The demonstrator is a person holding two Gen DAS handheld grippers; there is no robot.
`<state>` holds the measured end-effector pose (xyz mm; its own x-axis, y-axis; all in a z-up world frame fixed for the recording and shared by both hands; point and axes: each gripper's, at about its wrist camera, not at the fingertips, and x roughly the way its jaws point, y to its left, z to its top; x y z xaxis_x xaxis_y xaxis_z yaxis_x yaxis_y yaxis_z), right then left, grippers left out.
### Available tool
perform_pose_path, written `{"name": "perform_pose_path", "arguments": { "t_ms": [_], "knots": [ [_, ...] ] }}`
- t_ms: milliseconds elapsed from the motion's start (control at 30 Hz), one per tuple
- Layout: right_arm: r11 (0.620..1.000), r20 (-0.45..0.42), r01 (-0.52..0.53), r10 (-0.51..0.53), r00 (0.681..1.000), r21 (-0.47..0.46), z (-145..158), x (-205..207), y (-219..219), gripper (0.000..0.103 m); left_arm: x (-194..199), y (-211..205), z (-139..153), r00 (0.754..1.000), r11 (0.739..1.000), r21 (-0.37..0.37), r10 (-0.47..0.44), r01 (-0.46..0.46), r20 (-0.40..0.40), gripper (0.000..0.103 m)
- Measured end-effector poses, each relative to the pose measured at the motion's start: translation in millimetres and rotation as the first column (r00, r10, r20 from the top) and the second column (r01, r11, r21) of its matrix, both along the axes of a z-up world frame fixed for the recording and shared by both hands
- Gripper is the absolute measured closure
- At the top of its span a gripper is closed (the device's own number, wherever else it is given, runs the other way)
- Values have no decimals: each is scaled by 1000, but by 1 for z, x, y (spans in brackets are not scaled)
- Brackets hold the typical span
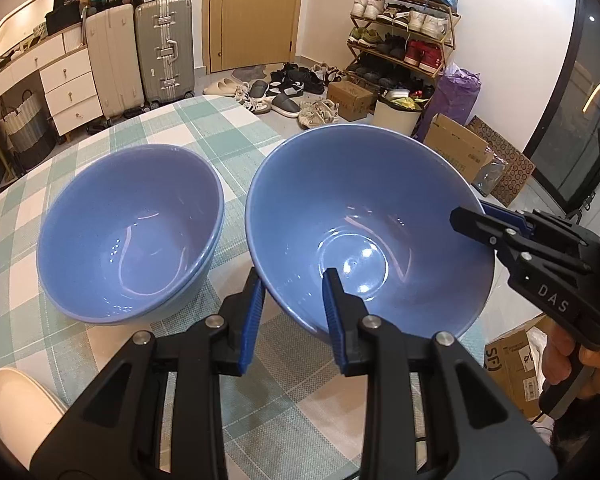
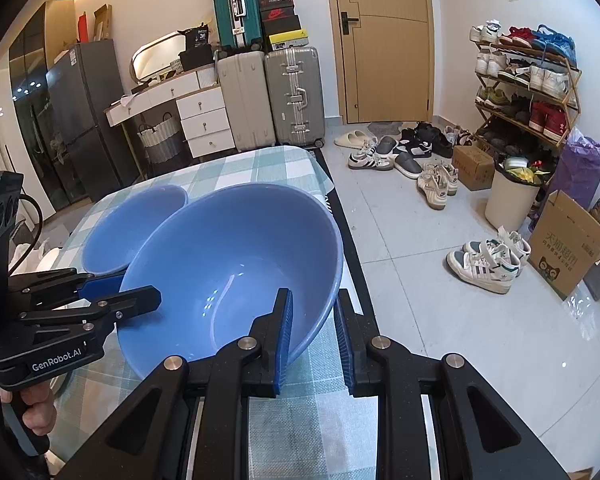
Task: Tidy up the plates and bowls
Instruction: 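Lift and carry the gripped blue bowl with both tools over the other bowl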
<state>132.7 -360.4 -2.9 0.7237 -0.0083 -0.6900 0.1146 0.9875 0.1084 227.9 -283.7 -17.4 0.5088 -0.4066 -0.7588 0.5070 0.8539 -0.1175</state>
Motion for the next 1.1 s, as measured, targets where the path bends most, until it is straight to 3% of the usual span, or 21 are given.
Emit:
{"name": "perform_pose_path", "arguments": {
  "t_ms": [633,1100],
  "knots": [
    [999,76,-3,7,997,-44,38,-19,23,82,-43,27,48,997,999,-35,17,-15,72,77],
    [996,123,-60,68,990,-72,71,-2,62,81,-56,73,89,989,994,-62,92,-85,117,77]
  ]
}}
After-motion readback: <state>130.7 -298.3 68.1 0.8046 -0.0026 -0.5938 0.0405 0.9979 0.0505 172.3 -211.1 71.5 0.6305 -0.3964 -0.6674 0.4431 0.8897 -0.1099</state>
